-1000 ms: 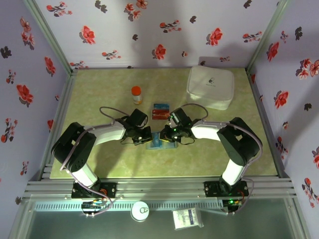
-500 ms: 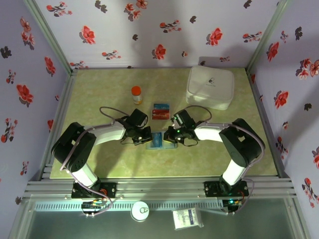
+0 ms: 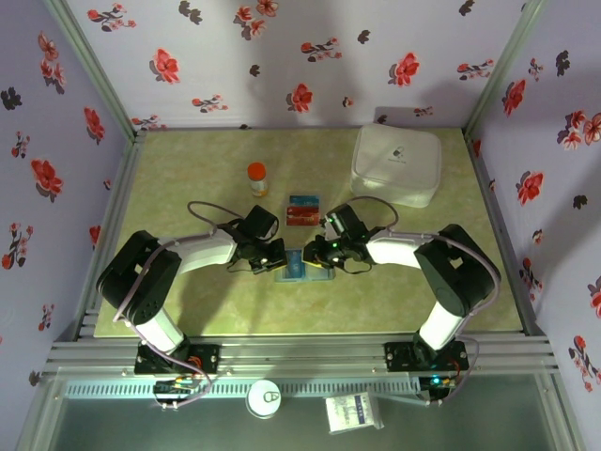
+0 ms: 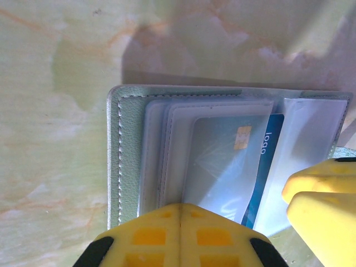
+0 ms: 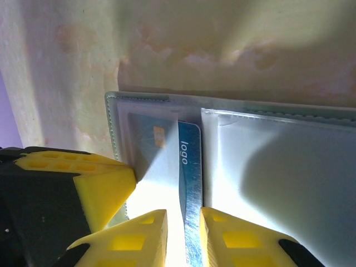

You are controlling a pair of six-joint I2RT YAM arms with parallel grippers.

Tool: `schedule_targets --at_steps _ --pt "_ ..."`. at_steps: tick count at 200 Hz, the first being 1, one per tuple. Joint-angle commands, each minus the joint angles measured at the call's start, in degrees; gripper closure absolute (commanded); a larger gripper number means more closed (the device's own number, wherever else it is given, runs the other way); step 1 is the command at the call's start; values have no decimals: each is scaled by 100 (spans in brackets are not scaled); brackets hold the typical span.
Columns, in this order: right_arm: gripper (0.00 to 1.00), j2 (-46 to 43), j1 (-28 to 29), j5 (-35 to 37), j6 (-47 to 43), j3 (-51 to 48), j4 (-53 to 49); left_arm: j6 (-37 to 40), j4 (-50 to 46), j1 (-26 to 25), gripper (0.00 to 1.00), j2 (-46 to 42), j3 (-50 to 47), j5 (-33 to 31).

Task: Take the credit cards out of the card holder

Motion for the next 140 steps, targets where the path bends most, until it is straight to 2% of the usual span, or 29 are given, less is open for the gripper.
schedule_targets --at_steps 1,140 --pt "77 110 58 10 -22 170 -109 21 -81 -13 100 68 -74 -7" --pt "73 438 164 75 -76 468 -387 12 -79 17 100 -19 -117 -4"
